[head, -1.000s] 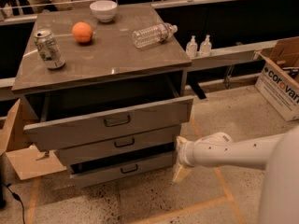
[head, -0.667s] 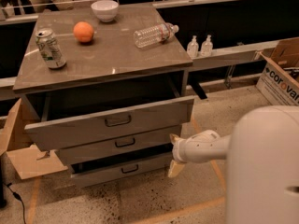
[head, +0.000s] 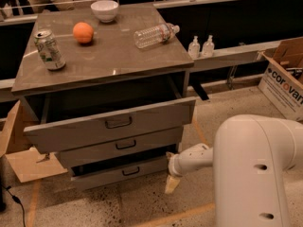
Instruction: Open bottom drawer
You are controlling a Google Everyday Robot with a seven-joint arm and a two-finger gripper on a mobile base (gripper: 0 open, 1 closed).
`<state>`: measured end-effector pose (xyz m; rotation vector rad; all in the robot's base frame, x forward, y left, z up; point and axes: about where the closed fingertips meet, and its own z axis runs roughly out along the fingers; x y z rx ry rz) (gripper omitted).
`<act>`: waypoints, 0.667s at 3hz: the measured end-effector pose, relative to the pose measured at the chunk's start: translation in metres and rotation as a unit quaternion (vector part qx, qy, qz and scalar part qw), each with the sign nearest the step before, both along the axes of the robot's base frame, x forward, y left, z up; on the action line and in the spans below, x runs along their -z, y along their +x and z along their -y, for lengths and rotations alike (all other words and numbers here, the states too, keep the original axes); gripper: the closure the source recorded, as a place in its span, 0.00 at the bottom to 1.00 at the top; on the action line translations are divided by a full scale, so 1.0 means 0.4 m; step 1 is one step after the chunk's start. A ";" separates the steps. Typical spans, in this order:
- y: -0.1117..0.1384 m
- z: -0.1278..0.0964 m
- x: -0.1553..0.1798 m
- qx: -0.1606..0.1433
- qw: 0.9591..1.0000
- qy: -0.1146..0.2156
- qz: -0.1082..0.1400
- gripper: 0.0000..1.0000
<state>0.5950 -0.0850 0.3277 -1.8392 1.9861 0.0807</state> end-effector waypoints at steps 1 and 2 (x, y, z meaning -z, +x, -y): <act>0.000 0.000 0.000 0.000 1.000 0.000 0.000 0.00; 0.004 -0.010 0.034 -0.002 1.000 0.004 -0.010 0.00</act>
Offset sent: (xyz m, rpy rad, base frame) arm 0.0147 0.0048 -0.0405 0.0298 0.0599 0.0128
